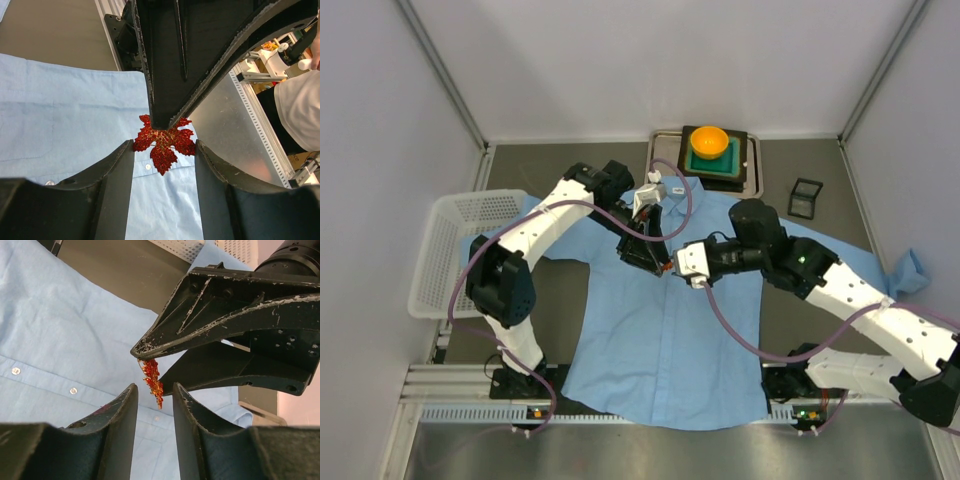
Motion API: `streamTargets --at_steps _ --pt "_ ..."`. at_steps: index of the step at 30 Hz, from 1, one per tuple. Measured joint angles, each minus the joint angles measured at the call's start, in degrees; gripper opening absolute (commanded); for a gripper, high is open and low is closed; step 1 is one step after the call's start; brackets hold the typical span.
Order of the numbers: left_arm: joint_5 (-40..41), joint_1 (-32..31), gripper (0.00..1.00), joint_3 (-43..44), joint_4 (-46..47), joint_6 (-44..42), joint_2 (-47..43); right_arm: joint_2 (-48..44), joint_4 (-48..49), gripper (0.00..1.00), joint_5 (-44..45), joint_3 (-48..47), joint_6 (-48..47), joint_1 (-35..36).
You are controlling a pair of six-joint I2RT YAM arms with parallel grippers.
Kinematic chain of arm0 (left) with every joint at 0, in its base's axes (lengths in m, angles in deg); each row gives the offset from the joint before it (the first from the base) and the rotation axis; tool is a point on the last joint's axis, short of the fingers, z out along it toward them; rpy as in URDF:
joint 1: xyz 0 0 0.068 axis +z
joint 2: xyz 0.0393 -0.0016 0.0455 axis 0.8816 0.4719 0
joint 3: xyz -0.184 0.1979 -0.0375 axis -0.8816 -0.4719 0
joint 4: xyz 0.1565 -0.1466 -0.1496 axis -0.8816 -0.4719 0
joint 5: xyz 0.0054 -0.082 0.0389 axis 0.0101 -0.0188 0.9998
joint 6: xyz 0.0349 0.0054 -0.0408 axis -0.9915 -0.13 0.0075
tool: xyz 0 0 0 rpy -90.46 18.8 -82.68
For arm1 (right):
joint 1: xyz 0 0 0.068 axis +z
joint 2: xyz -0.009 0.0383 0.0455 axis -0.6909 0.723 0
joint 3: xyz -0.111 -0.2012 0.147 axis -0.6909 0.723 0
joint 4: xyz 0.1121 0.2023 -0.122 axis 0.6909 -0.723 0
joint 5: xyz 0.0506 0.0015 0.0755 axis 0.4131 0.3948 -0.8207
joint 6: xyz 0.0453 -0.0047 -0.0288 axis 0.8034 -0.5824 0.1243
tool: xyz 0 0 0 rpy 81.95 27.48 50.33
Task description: Pin the brooch onto the clothing
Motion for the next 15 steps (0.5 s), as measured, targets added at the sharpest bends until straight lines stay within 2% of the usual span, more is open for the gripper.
streamTargets --at_steps 13,15 --pt "0.1 0.0 0.35 0.0 0.0 1.4 1.1 0.9 1.4 0.30 3.6 0.0 -2.3 2.6" --pt "0.1 0.0 0.35 0.0 0.0 1.6 1.4 0.9 1.3 0.27 4.2 0.0 -3.0 2.9"
